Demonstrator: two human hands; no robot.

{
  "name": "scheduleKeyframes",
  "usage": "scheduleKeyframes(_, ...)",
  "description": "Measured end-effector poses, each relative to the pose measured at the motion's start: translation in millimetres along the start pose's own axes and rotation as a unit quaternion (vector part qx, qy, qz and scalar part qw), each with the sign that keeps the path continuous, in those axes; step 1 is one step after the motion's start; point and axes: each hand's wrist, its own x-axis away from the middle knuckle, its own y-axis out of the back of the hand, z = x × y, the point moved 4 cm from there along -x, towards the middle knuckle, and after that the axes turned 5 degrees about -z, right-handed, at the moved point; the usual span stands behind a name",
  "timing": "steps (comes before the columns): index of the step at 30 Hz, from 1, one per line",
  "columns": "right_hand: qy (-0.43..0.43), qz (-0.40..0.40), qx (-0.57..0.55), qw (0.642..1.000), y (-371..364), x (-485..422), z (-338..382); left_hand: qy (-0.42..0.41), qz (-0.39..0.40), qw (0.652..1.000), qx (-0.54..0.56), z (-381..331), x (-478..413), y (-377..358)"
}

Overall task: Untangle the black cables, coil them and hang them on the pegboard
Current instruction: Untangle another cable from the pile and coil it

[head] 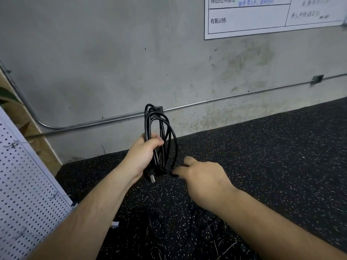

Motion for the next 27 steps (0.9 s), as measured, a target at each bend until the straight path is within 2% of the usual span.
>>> scheduleKeyframes(3, 0.042, -0.029, 0.024, 0.998, 6, -1, 8, -0.055, 0.002, 0.995, -0.084, -2, 4, -1)
scheduleKeyframes(7, 0.08, -0.084, -0.023, 0.993, 13, 0, 14, -0.072, 0.093, 0.99, -0.072, -4, 14, -11)
scheduleKeyframes(10, 0.038, -0.103, -0.066, 0.992, 26, -1, 6, -0.026, 0.168, 0.982, -0.077, -2, 25, -20)
scheduleKeyframes(14, -0.08, -0.14, -0.119, 0.98, 35, -2, -17, 0.026, 0.226, 0.972, -0.055, 0, 34, -26)
scheduleKeyframes(16, -0.092, -0.156, -0.151, 0.972, 36, -1, -30, 0.04, 0.24, 0.97, -0.025, -1, 29, -23)
scheduleKeyframes(18, -0.065, -0.136, -0.23, 0.961, 33, 0, -47, 0.063, 0.216, 0.974, 0.036, -4, 22, -16)
scheduleKeyframes(23, -0.05, -0.066, -0.485, 0.871, 0, 1, -85, 0.08, 0.155, 0.973, 0.153, -10, 9, 0)
scheduleKeyframes(27, -0.084, -0.004, -0.672, 0.736, -25, -2, -83, 0.081, 0.148, 0.966, 0.197, -8, 6, 0)
